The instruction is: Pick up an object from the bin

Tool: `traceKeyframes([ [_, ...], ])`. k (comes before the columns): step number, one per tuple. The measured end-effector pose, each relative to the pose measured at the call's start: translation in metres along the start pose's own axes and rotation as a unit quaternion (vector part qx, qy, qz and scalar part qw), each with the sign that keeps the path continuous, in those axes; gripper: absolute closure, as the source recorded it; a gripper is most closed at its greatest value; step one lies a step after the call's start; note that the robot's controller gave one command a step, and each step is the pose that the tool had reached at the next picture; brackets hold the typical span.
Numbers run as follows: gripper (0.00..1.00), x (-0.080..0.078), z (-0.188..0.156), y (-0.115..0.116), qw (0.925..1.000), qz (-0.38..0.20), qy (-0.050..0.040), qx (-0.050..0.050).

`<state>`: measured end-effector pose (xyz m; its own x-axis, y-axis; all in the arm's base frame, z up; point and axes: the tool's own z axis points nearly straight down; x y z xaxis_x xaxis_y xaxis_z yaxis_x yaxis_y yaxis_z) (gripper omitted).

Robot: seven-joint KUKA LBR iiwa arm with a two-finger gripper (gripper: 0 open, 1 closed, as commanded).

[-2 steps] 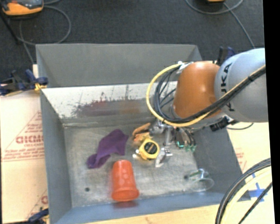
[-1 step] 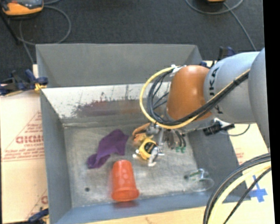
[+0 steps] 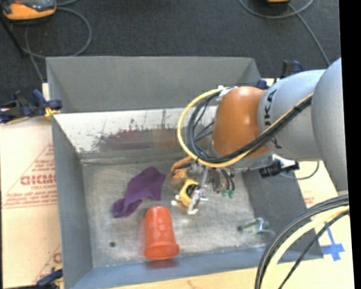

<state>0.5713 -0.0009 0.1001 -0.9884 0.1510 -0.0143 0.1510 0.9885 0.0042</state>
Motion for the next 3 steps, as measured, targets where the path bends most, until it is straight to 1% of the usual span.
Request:
traceKeyframes([
  [1, 1.00, -0.001, 0.001, -0.002, 0.9997, 0.024, -0.0034, 0.000],
  [2, 1.00, -0.001, 0.001, -0.002, 0.9997, 0.024, -0.0034, 0.000],
  [3, 1.00, -0.010, -0.011, -0.001, 0.9987, 0.050, 0.0094, 0.002],
])
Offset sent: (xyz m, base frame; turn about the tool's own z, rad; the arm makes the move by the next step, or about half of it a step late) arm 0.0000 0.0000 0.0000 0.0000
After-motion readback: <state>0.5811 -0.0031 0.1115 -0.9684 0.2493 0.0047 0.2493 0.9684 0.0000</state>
